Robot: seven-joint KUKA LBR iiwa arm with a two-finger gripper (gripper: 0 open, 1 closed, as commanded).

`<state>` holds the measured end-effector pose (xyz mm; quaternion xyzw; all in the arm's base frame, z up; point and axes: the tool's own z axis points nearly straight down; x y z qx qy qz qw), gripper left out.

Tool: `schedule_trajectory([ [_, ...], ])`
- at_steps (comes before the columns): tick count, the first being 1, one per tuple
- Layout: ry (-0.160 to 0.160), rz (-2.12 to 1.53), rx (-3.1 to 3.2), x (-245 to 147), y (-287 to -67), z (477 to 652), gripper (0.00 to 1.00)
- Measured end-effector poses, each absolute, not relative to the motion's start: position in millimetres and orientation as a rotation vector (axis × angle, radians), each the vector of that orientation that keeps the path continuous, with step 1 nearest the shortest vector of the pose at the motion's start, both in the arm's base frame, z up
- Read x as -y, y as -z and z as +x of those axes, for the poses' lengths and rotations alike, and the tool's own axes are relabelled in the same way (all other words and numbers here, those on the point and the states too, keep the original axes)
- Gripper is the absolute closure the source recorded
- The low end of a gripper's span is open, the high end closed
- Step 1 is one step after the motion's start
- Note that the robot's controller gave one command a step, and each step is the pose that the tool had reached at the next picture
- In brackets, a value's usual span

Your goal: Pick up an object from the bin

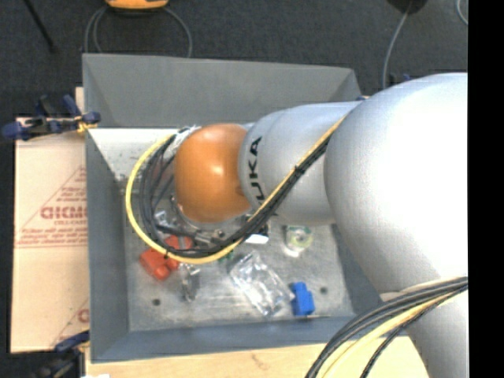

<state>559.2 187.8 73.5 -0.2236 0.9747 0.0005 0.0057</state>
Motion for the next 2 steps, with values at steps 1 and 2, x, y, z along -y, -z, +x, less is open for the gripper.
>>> schedule_trajectory([
  [1,-0.008,-0.691,-3.045,-189,-75,561.1,1.0],
  [2,-0.001,-0.85,-3.025,-182,-109,488.6,1.0],
])
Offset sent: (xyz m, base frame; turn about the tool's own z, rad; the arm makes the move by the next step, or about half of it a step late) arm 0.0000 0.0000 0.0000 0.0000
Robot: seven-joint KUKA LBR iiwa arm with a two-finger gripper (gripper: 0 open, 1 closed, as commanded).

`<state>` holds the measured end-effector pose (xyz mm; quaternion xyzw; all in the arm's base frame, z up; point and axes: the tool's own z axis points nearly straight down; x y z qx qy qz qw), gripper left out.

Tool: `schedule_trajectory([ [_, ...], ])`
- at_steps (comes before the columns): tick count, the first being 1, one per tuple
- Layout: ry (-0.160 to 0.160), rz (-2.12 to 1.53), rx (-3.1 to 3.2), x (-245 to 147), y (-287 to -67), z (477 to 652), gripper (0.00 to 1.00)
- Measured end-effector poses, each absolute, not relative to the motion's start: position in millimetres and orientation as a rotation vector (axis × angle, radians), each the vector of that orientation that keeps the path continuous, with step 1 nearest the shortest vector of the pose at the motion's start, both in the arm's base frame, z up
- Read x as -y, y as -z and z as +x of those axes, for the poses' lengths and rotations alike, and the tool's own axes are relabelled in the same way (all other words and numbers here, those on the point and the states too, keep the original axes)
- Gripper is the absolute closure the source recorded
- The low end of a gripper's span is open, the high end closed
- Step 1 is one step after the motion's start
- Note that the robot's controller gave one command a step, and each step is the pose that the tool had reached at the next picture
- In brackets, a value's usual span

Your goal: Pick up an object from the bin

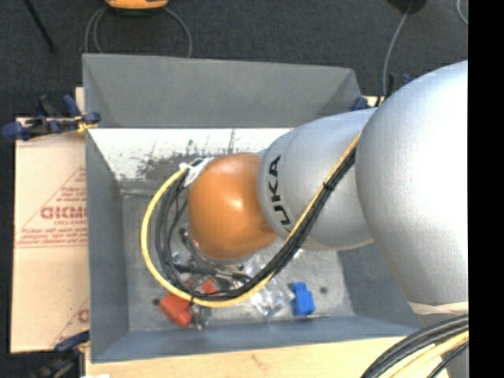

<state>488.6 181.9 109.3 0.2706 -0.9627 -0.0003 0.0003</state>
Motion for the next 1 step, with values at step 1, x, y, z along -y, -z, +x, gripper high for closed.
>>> schedule_trajectory([
  [1,0.0,0.879,3.028,-182.6,-237.1,494.9,1.0],
])
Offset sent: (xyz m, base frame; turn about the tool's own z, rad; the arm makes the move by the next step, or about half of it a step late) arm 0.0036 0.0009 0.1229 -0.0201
